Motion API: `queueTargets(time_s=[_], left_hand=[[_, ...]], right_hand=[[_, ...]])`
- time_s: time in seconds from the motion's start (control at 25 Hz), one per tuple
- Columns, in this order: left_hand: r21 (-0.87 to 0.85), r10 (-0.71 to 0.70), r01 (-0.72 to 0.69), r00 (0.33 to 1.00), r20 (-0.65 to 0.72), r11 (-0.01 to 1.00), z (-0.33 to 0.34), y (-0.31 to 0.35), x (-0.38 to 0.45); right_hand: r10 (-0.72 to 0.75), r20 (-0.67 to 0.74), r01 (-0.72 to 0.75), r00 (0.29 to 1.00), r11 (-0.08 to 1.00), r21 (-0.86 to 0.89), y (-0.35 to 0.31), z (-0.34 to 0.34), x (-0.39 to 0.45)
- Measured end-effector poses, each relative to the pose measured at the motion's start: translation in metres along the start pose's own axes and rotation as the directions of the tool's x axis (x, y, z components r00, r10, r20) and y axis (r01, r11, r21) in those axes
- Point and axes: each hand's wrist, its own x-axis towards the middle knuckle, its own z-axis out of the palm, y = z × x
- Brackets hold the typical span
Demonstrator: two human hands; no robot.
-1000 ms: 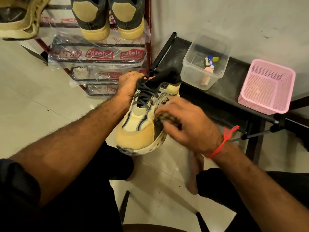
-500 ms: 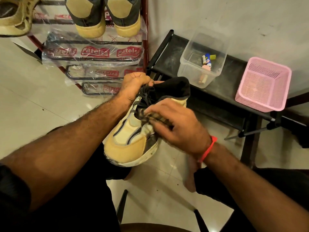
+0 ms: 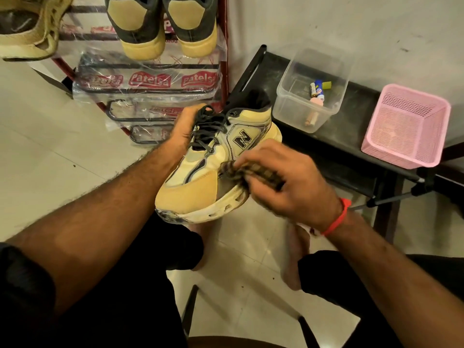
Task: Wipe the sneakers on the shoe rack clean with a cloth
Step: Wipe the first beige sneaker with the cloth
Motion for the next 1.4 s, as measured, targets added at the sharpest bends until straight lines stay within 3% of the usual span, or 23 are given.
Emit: queueTargets(time_s=[0.12, 0.2, 0.36, 0.44, 0.52, 0.6, 0.68, 0.76, 0.88, 1.0, 1.16, 1.2, 1.28, 1.4], left_hand=[[-0.014, 0.061, -0.06, 0.996, 0.06, 0.998, 0.007, 0.0, -0.002], [0.017, 0.094, -0.095, 0.994, 0.058, 0.995, 0.008, -0.001, -0.002], [-0.084, 0.015, -0.018, 0.999, -0.041, 0.996, 0.0, 0.0, 0.003], [-0.097, -0.019, 0.018, 1.0, -0.009, 0.995, 0.0, -0.001, 0.002], [-0.139, -0.008, 0.018, 0.997, 0.072, 0.99, 0.008, -0.002, -0.006], [-0.133, 0.026, -0.007, 0.99, 0.135, 0.991, 0.021, -0.001, -0.018], [-0.048, 0.128, -0.121, 0.975, 0.183, 0.992, 0.028, -0.002, -0.025], [-0.078, 0.156, -0.142, 0.96, 0.231, 0.987, 0.034, -0.003, -0.031], [-0.011, 0.208, -0.21, 0.957, 0.205, 0.978, 0.04, 0.005, -0.041], [0.303, 0.376, -0.443, 0.891, 0.253, 0.844, 0.03, 0.021, -0.05], [0.692, 0.334, -0.582, 0.813, 0.477, 0.427, 0.019, 0.014, -0.079], [0.704, 0.367, -0.585, 0.808, 0.461, 0.403, 0.021, 0.01, -0.085], [0.638, 0.424, -0.564, 0.823, 0.379, 0.525, 0.027, 0.008, -0.092], [0.531, 0.381, -0.505, 0.863, 0.333, 0.68, 0.034, 0.008, -0.084]], right_hand=[[0.202, -0.173, -0.236, 0.964, 0.948, -0.212, 0.045, -0.013, -0.002], [0.262, -0.194, -0.3, 0.945, 0.932, -0.203, 0.051, -0.013, -0.004], [0.063, -0.009, -0.062, 0.998, 0.994, 0.088, -0.006, 0.01, -0.005], [-0.018, 0.074, 0.009, 0.997, 0.992, 0.125, -0.018, 0.013, -0.001], [0.178, 0.041, -0.183, 0.983, 0.971, 0.155, -0.001, 0.001, 0.005], [0.393, 0.083, -0.401, 0.916, 0.892, 0.207, 0.021, -0.022, 0.006], [0.44, 0.201, -0.462, 0.875, 0.884, 0.073, 0.034, -0.037, 0.002], [0.482, 0.27, -0.499, 0.833, 0.867, -0.007, 0.039, -0.037, -0.003], [0.56, 0.163, -0.58, 0.812, 0.804, 0.13, 0.037, -0.027, -0.002], [0.593, -0.029, -0.576, 0.805, 0.791, 0.206, 0.033, -0.026, 0.004], [0.645, -0.162, -0.601, 0.747, 0.759, 0.251, 0.028, -0.022, 0.006], [0.652, -0.178, -0.598, 0.737, 0.752, 0.277, 0.025, -0.022, 0.007], [0.642, -0.201, -0.583, 0.74, 0.76, 0.286, 0.024, -0.021, 0.008], [0.606, -0.233, -0.537, 0.761, 0.789, 0.297, 0.03, -0.023, 0.003]])
